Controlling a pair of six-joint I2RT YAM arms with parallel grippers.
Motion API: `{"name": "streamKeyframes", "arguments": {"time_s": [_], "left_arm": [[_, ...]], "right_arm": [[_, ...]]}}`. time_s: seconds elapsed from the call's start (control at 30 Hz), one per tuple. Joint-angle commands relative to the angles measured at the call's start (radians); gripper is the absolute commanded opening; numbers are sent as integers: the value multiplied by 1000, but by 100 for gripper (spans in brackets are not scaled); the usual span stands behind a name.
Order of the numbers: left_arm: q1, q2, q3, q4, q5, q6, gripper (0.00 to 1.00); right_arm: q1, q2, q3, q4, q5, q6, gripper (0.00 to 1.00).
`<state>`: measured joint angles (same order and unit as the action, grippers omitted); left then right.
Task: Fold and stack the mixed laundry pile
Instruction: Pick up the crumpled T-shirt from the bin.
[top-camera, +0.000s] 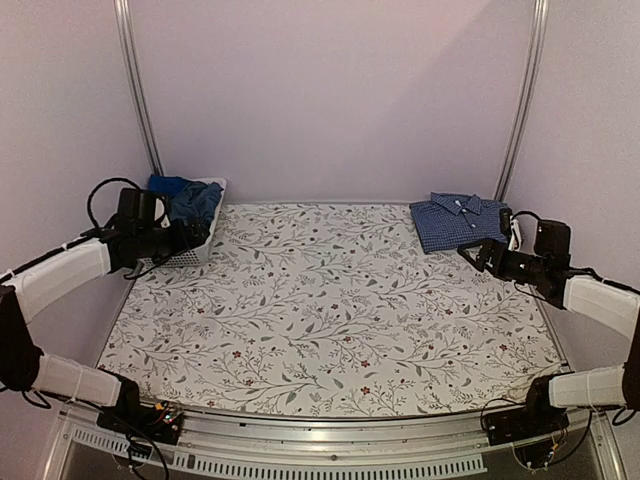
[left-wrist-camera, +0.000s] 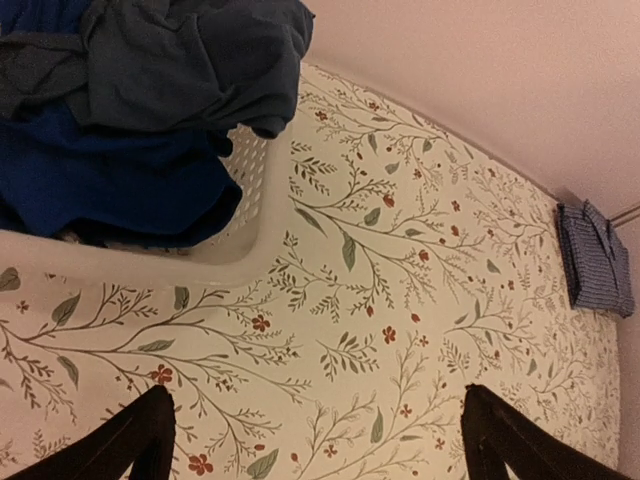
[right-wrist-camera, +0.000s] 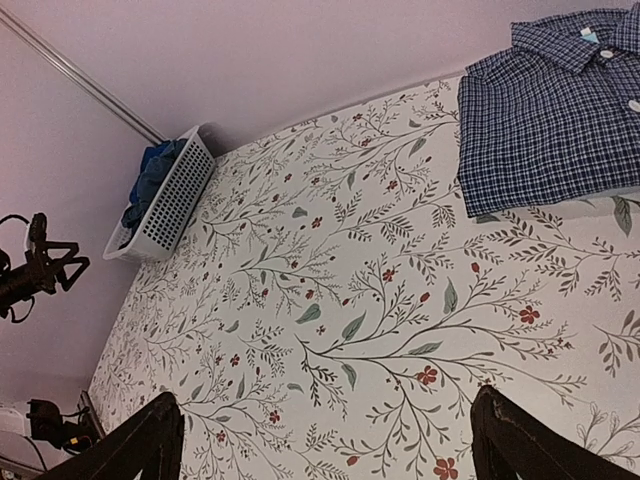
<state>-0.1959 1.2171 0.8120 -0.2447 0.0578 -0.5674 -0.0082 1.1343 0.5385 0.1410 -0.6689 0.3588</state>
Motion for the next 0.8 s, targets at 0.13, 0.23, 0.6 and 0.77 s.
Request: {"name": "streamKeyframes", "arguments": {"time_s": [0.13,0.23,0.6,0.77], "left_arm": [[128,197,351,-71,25,57,100],[166,284,459,-80,67,64,100],[213,673,752,-119,82,61,93],[226,805,792,-37,161,60,90]], "right_arm": [[1,77,103,11,-36,-11,99],[2,102,113,12,-45,-16,99],[2,193,123,34,-73,-43,99],[1,223,121,48,-90,-50,99]]}}
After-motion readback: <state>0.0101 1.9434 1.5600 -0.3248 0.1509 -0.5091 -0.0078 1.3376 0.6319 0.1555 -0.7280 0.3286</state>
